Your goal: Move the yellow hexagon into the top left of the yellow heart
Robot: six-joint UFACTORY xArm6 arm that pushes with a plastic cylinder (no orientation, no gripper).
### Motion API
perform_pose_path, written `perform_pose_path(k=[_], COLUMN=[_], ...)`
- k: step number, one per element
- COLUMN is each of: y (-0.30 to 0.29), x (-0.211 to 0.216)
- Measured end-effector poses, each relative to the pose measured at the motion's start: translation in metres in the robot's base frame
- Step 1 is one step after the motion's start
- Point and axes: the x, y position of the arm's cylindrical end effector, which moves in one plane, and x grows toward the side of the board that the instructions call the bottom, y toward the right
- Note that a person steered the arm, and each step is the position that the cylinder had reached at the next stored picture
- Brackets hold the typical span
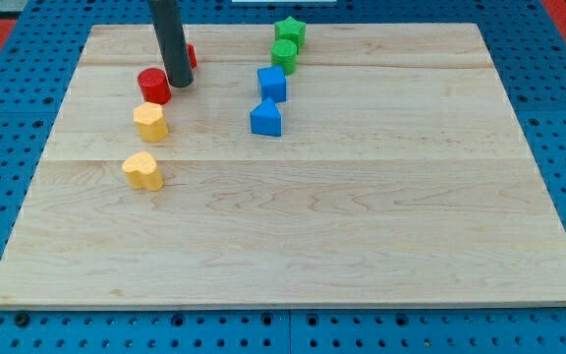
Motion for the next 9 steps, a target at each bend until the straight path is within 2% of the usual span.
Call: perform_pose_path(k=[2,3,4,6,7,8,9], y=[0.001,0.002,-0.033,-0.081,-0.071,-0.07,-0.069], x=[0.006,0.054,0.062,0.026,0.05,0.092,0.094])
